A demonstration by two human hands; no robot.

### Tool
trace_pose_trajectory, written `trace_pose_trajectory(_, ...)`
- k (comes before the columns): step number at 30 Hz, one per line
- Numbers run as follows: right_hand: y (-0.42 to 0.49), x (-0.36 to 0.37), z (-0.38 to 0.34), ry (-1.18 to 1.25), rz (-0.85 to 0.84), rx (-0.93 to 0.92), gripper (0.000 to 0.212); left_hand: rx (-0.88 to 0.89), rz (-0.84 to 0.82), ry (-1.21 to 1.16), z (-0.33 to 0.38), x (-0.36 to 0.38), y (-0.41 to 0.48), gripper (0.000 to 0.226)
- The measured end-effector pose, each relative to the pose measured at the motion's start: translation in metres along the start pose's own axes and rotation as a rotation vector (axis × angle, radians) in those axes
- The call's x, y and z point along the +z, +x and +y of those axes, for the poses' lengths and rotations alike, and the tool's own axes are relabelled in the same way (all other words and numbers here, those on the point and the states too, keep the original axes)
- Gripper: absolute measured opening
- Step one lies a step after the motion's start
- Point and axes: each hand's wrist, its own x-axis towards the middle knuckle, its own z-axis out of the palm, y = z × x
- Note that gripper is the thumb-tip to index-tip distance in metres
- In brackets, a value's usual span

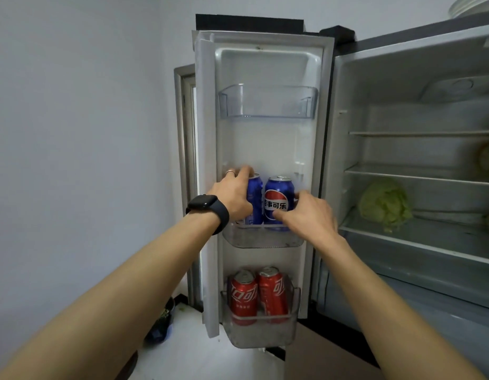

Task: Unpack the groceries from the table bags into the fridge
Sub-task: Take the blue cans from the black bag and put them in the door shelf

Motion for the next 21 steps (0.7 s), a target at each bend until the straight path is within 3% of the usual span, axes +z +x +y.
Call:
trace_pose_trajectory(7, -0.002, -0.002, 0.001, 0.048, -0.020, 0.032, 0.067, -0.035, -0.035, 0.125, 0.010, 0.001, 0.006, 0.071)
trace_pose_trajectory(14, -0.004, 0.000, 0.000, 0.094, -0.022, 0.037, 0.068, -0.112, -0.017, 0.006, 0.003, 0.006, 0.001, 0.079)
trace_pose_trajectory(21, -0.004, 0.001, 0.001, 0.146, -0.013, 0.044, 0.073, -0.029, 0.156, 0.315, 0.004, 0.001, -0.013, 0.068)
